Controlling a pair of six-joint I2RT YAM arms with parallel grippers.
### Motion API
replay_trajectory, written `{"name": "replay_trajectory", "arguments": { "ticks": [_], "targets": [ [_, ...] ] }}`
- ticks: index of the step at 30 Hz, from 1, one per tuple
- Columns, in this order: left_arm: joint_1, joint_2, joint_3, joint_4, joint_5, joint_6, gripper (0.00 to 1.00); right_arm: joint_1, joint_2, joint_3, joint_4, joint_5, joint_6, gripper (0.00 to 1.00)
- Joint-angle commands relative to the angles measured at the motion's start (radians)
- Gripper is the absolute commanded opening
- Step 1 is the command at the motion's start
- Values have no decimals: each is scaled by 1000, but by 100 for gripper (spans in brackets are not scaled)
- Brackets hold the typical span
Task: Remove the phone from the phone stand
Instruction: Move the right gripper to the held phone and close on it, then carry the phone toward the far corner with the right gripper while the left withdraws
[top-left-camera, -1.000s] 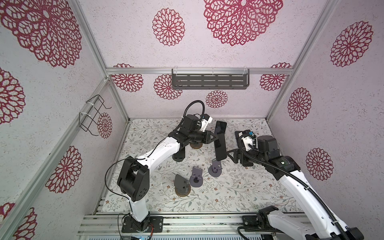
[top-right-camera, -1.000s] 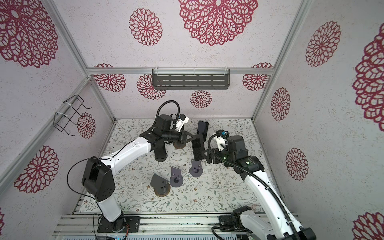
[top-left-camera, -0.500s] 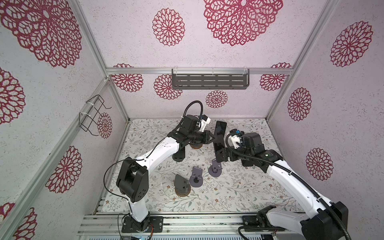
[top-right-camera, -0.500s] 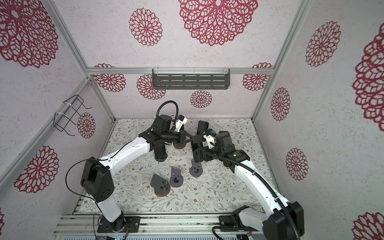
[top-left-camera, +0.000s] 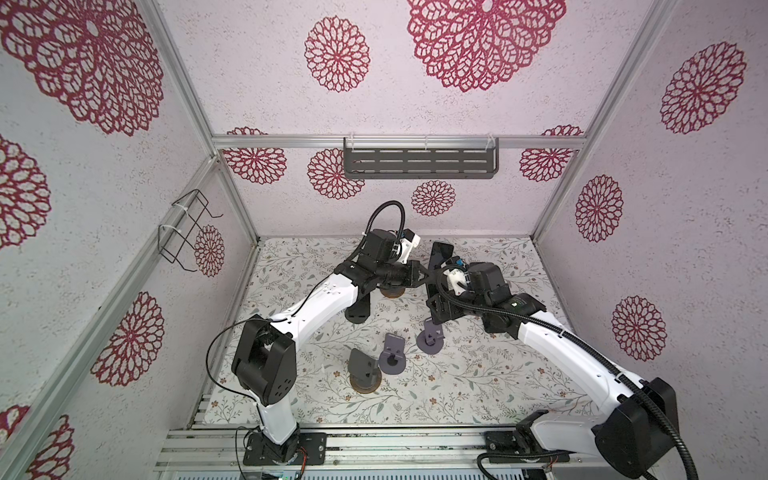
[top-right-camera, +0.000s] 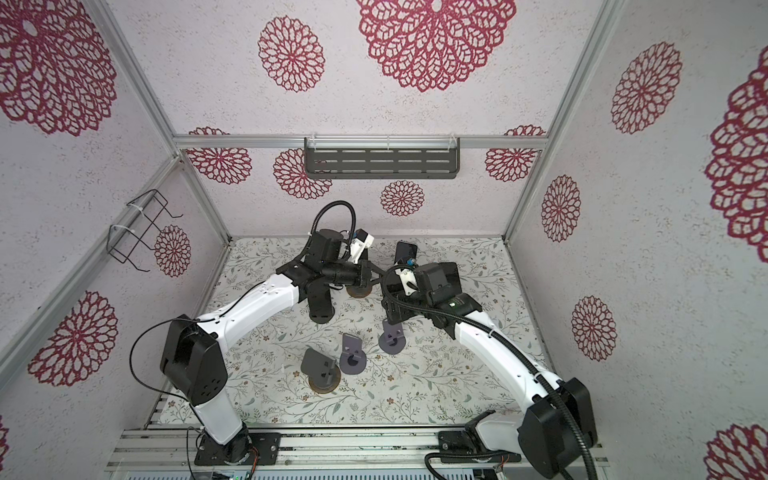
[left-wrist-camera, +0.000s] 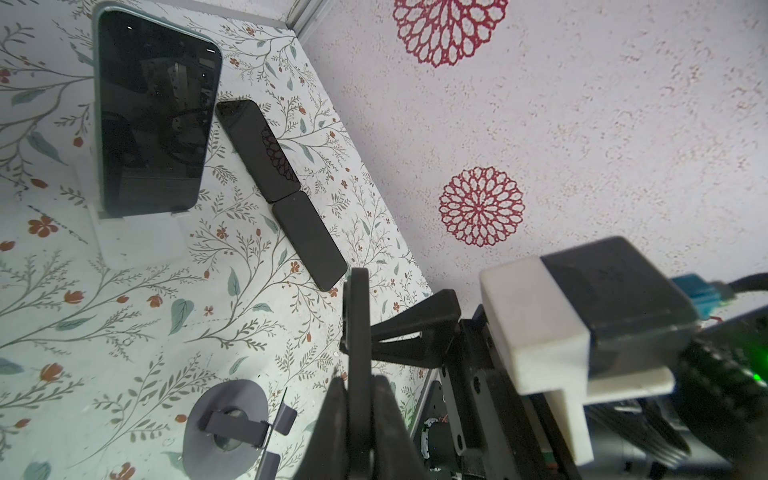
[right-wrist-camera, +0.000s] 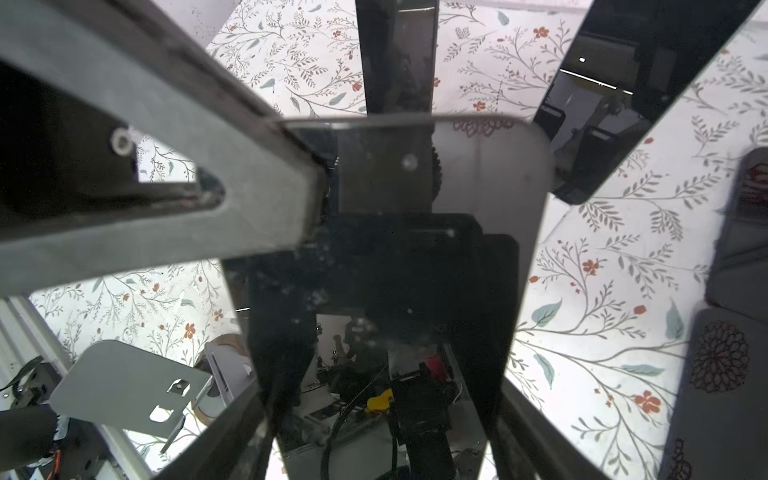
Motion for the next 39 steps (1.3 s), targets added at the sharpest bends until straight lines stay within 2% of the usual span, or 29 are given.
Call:
{"name": "replay_trajectory", "arguments": {
  "ticks": [1, 15, 19, 25, 27, 29, 32, 34, 39],
  "targets": [
    [4, -56, 1, 37, 14, -21, 0, 6, 2, 27, 42, 54, 5, 78],
    [4, -61, -4, 51, 29, -24, 0, 6, 30, 42, 62, 56, -9, 80],
    [4, -61, -7, 49, 29, -20, 0, 7, 25, 45, 59, 61, -18, 69],
    [6, -57, -8, 48, 25, -15, 0, 6, 16, 50, 42, 73, -22, 67],
    [7, -59, -7, 46, 25, -13, 12, 6, 16, 53, 35, 76, -24, 65],
    [10, -66, -7, 40, 17, -9, 34, 6, 14, 61, 14, 84, -27, 59],
    [20, -82, -1, 11, 4, 8, 56, 5, 7, 77, -33, 110, -38, 43],
    [30, -98, 1, -15, -6, 28, 62, -1, 2, 88, -76, 130, -45, 35],
    [71, -159, -8, -73, -28, 76, 69, -24, -22, 105, -166, 157, -58, 12]
  ]
}}
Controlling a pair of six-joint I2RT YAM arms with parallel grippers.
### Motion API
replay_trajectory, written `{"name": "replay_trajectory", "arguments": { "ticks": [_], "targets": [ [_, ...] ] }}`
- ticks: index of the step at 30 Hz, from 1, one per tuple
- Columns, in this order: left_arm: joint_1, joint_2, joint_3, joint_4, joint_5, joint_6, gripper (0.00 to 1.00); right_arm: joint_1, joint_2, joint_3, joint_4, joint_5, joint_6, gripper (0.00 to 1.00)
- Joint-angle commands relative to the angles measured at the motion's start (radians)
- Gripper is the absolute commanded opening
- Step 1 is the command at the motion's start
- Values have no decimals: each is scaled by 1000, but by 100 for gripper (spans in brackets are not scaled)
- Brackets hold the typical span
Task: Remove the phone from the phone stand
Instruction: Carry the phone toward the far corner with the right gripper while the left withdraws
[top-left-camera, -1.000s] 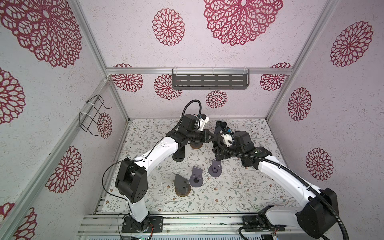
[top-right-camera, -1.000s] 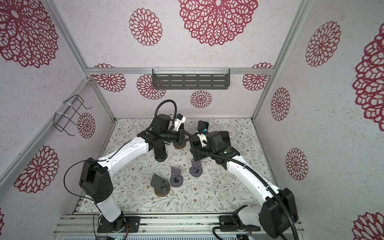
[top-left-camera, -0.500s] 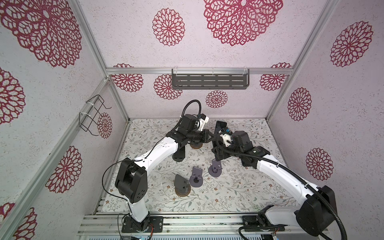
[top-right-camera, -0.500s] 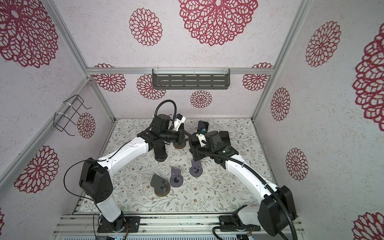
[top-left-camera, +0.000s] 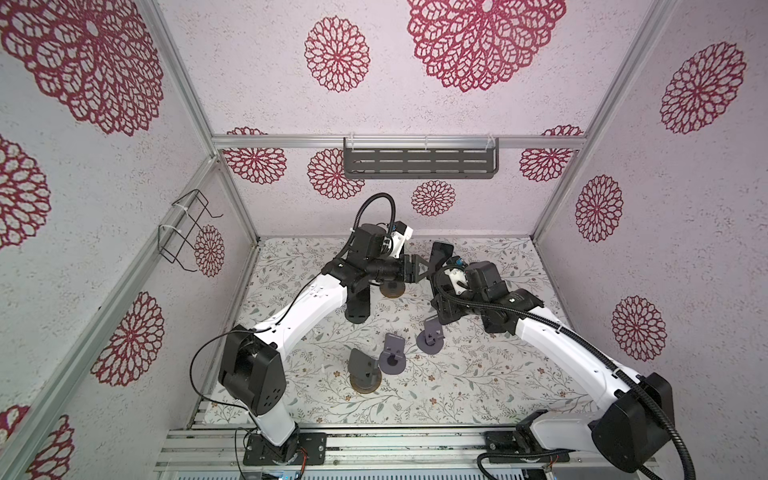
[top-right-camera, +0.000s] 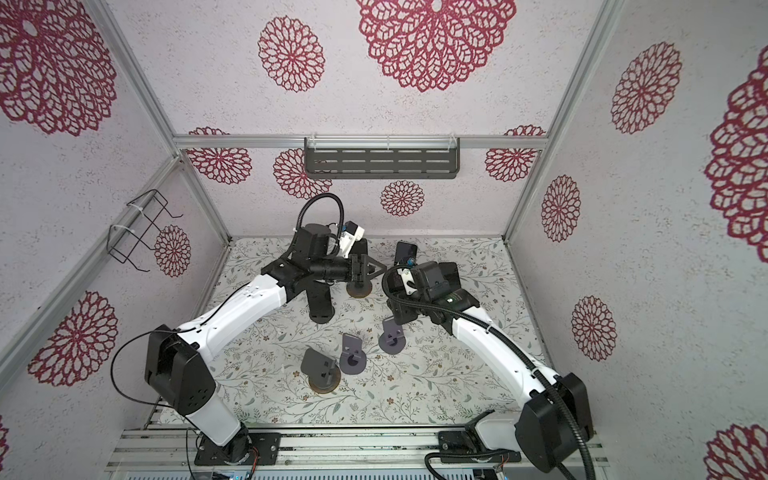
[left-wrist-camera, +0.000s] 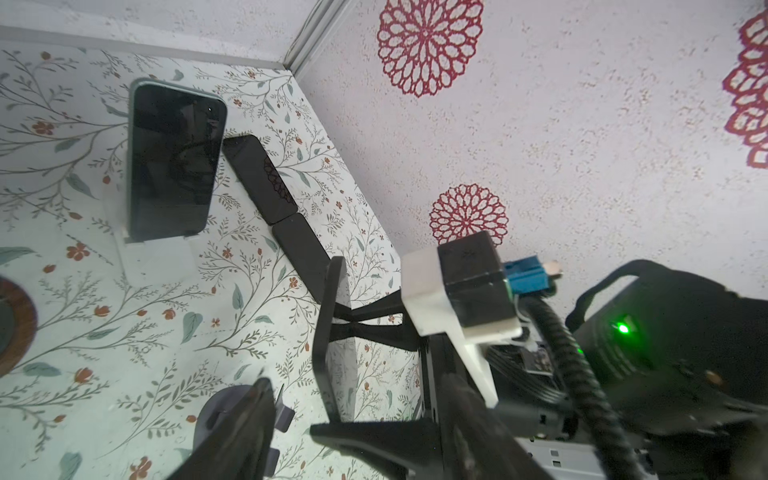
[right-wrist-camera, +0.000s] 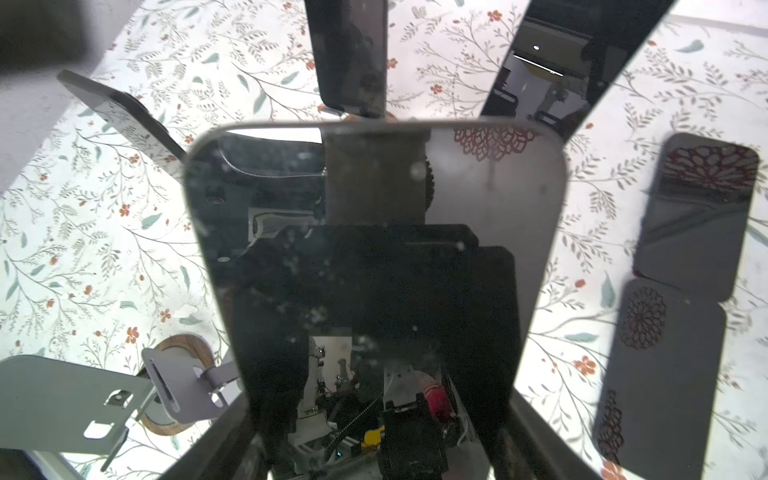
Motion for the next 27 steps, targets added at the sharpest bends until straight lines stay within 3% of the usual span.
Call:
{"name": "replay_trajectory", "arguments": {
  "ticks": [1, 3, 11, 19, 27],
  "targets": [
    [37, -68, -1, -60, -19, 57, 70, -25, -55, 51, -63, 50, -27, 7],
    [57, -93, 2, -103, -31, 88, 72, -40, -64, 57, -95, 60, -27, 0],
    [141, -223, -38, -250, -70, 221, 75, -126, -76, 46, -250, 113, -41, 0],
    [244, -298, -82, -371, -69, 334, 76, -194, -117, -74, -306, 149, -37, 0],
    [311, -334, -198, -288, -57, 337, 76, -338, -6, -28, -272, 178, -110, 0]
  ]
}}
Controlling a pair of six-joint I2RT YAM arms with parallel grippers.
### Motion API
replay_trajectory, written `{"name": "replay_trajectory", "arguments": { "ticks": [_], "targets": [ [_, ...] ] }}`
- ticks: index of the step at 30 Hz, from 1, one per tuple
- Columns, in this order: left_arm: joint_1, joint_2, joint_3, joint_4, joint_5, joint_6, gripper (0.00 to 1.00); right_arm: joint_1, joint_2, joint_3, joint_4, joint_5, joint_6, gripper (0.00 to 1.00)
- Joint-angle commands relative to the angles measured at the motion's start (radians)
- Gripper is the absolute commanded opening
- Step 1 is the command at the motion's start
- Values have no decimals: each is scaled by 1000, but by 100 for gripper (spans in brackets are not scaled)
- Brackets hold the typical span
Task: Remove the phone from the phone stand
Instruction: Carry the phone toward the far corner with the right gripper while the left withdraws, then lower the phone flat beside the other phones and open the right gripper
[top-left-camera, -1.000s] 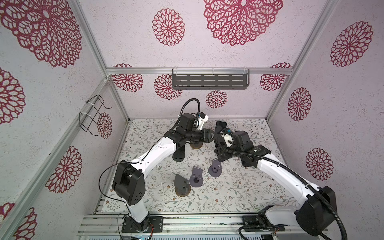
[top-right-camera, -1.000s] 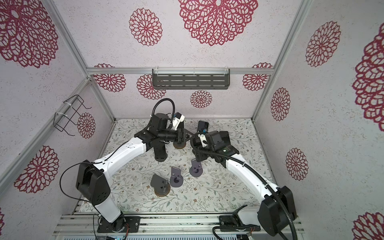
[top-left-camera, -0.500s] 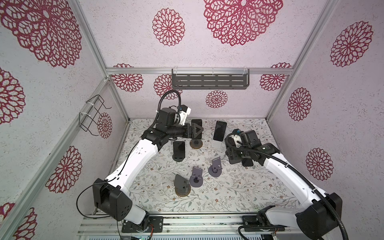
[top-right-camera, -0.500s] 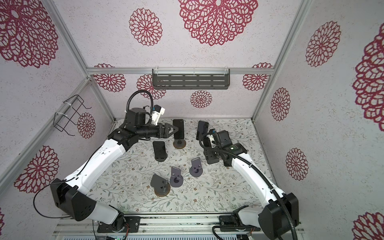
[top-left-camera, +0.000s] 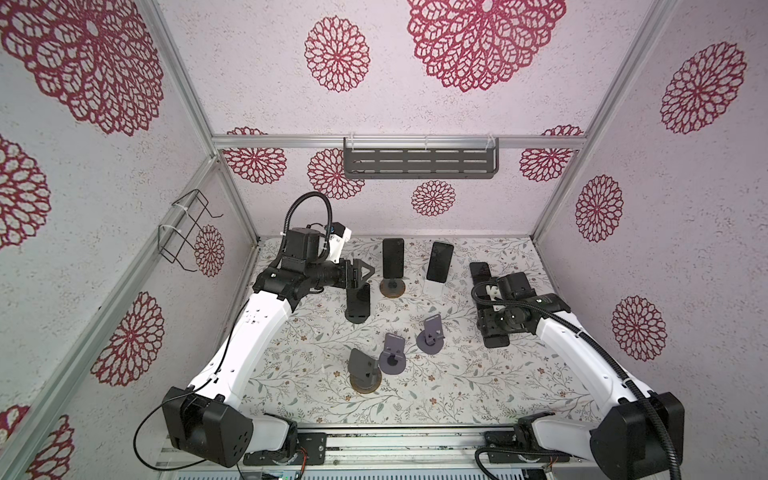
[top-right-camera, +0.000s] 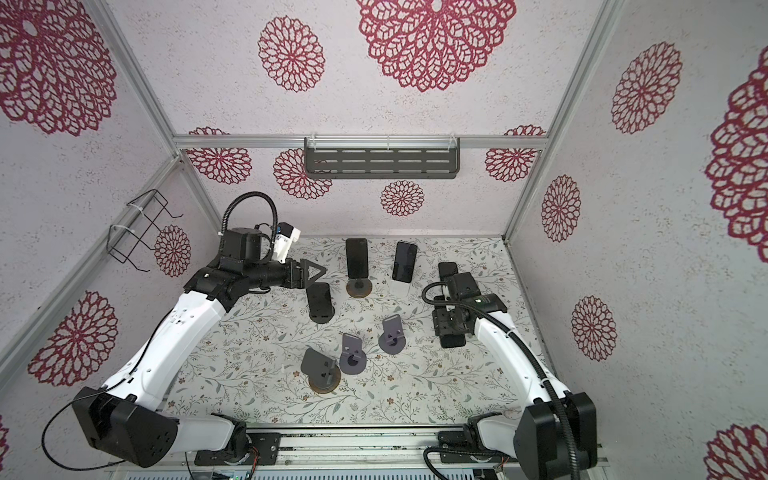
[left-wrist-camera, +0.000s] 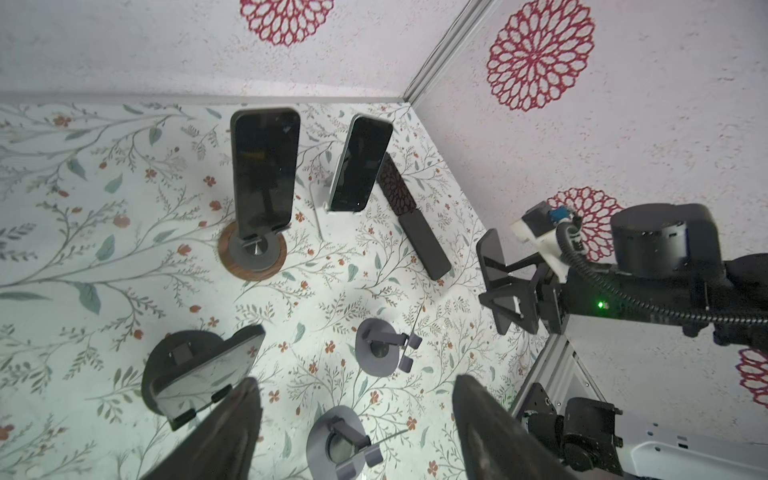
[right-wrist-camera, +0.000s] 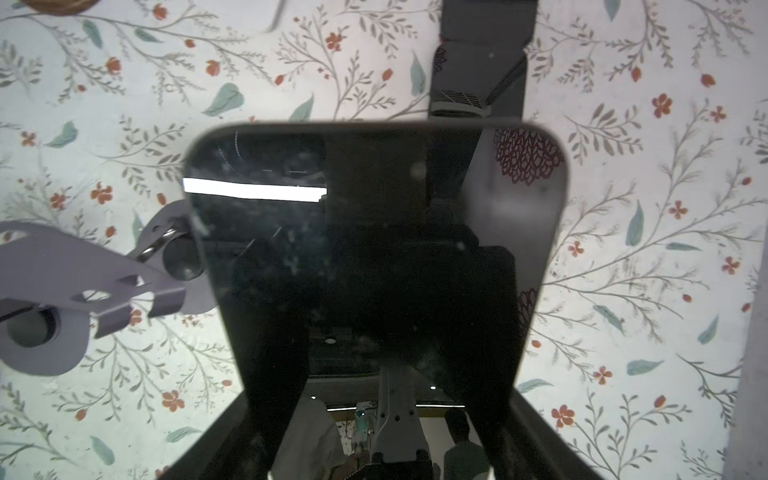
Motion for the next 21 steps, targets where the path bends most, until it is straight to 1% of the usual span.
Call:
{"name": "replay_trajectory", "arguments": {
  "ticks": [1, 6, 12, 16, 21],
  "targets": [
    [27, -32, -32, 36, 6, 26, 76, -63, 65, 88, 45, 46, -62, 0],
    [31, -56, -83, 61, -34, 35, 75, -163, 226, 232, 68, 39, -180, 0],
    [31, -46, -86, 53, -60, 37, 74, -302, 445, 398, 120, -71, -254, 0],
    [33, -38, -83, 45, -65, 39, 74, -336, 601, 509, 143, -127, -282, 0],
    [32, -42, -84, 37, -85, 52, 74, -351, 772, 660, 131, -107, -323, 0]
  ]
}}
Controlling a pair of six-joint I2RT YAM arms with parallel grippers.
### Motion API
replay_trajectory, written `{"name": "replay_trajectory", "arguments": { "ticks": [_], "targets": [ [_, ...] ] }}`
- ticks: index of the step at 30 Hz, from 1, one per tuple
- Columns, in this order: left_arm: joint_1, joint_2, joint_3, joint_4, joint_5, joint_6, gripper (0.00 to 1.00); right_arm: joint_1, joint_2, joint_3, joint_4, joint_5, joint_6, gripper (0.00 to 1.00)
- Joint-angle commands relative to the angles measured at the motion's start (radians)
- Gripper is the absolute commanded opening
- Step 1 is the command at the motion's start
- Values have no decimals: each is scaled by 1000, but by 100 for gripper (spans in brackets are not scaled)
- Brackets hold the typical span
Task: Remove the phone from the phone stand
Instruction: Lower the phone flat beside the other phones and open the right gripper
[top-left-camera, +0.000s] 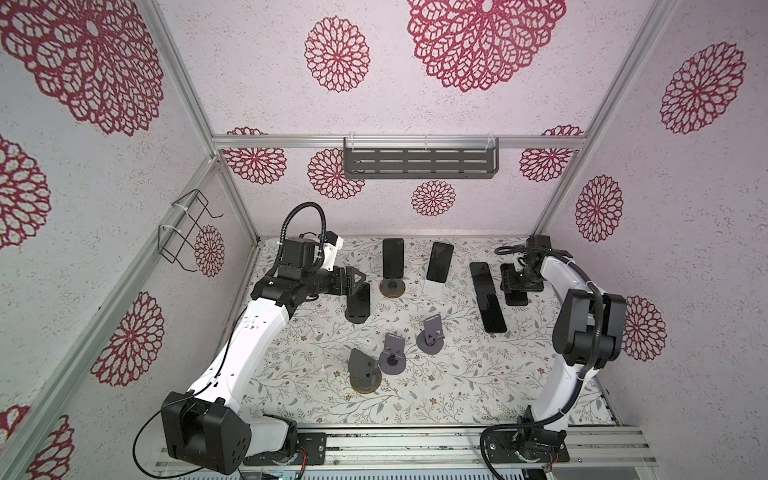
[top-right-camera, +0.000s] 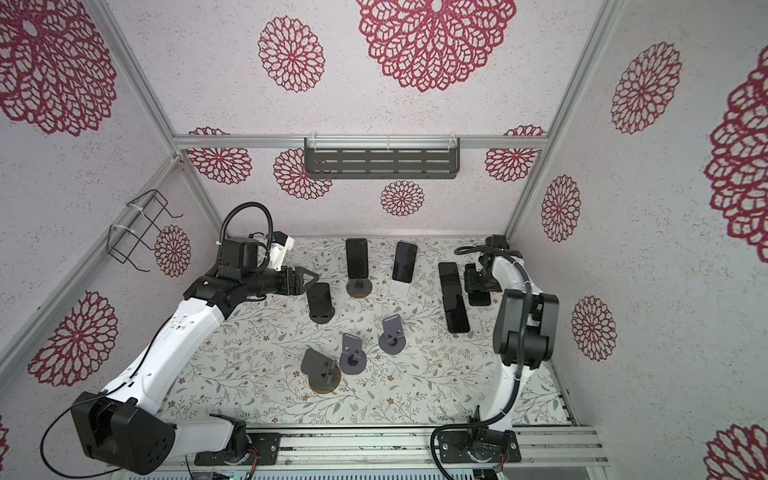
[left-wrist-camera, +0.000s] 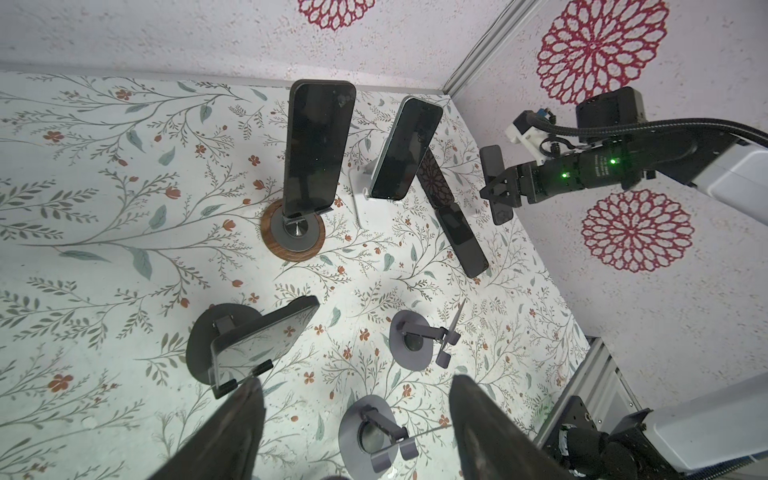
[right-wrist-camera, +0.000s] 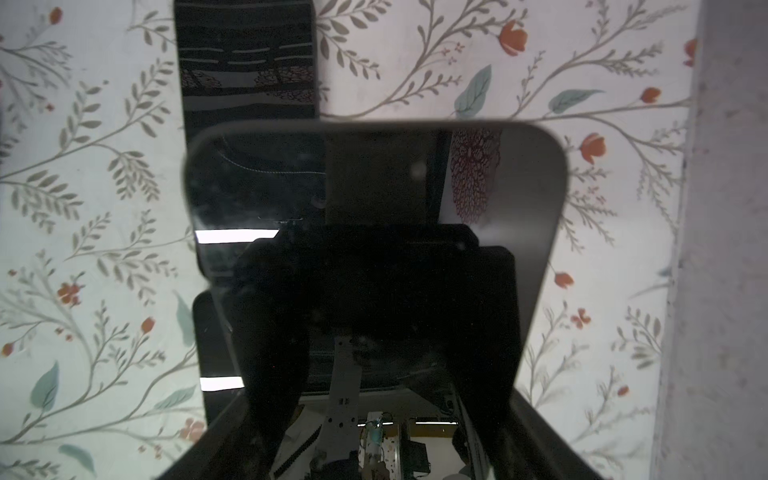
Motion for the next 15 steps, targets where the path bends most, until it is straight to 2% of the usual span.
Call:
{"name": "replay_trajectory", "arguments": {
  "ticks": [1, 7, 15],
  "targets": [
    [7, -9, -3, 8, -21, 36, 74, -2, 58, 111, 2, -28, -61, 0],
    [7, -2, -7, 13, -24, 50, 74, -10, 191, 260, -37, -70, -81, 0],
    [7, -2, -3, 3, -24, 61, 74, -9, 282, 391, -91, -75, -80, 0]
  ]
}}
